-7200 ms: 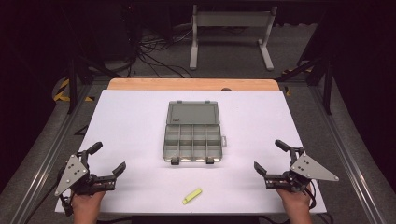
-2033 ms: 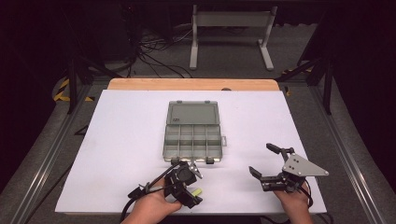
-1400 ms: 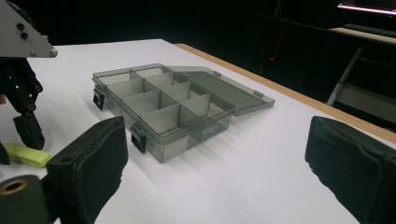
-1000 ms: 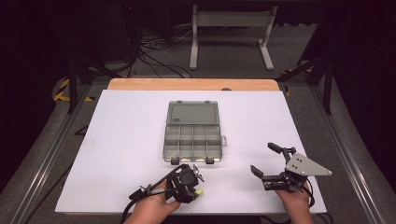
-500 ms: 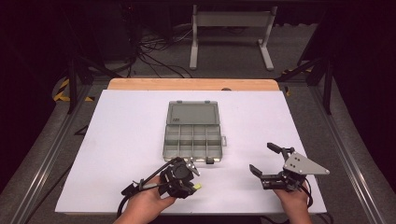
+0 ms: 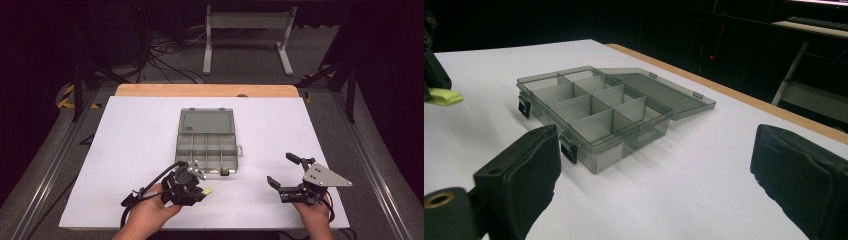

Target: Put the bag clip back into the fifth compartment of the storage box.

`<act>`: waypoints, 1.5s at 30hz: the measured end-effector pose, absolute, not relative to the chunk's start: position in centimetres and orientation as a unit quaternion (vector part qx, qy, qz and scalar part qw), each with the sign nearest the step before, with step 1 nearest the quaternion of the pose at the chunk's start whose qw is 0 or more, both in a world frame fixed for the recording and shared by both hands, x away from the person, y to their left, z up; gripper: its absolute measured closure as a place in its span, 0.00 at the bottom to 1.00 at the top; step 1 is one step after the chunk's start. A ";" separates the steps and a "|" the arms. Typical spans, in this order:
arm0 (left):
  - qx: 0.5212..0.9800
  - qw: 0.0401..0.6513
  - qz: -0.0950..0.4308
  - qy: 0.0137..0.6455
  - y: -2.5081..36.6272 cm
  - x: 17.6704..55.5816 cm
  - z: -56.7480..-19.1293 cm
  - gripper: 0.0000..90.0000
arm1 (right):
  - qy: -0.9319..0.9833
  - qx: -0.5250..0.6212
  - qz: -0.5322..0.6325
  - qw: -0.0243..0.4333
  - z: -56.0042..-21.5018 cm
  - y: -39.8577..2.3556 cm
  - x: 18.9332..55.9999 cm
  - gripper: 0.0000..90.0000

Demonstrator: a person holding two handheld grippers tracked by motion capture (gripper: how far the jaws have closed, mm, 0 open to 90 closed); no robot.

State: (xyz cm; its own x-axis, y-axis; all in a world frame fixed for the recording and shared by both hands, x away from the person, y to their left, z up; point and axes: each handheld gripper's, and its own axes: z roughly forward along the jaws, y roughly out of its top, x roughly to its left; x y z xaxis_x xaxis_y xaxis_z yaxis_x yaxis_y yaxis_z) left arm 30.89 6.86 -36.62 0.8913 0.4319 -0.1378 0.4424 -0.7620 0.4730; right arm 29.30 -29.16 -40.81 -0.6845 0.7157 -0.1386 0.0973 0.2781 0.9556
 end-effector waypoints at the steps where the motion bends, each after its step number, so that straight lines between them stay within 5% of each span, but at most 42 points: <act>1: 0.937 0.257 -0.010 0.235 7.0 31.0 -36.4 0.87 | 0.745 0.273 0.535 0.289 -40.8 -29.2 29.3 0.07; 45: 0.892 0.284 0.034 0.350 11.1 38.1 -35.2 0.87 | 0.752 0.270 0.526 0.292 -40.9 -29.1 29.4 0.07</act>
State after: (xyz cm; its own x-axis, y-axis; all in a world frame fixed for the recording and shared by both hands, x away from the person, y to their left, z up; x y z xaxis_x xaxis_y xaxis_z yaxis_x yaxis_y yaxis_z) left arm 38.13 11.11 -35.24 0.7533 0.6429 -0.1391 0.6048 -0.5938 0.5308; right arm 29.36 -29.13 -40.92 -0.6835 0.7132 -0.1554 0.0982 0.3007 0.9486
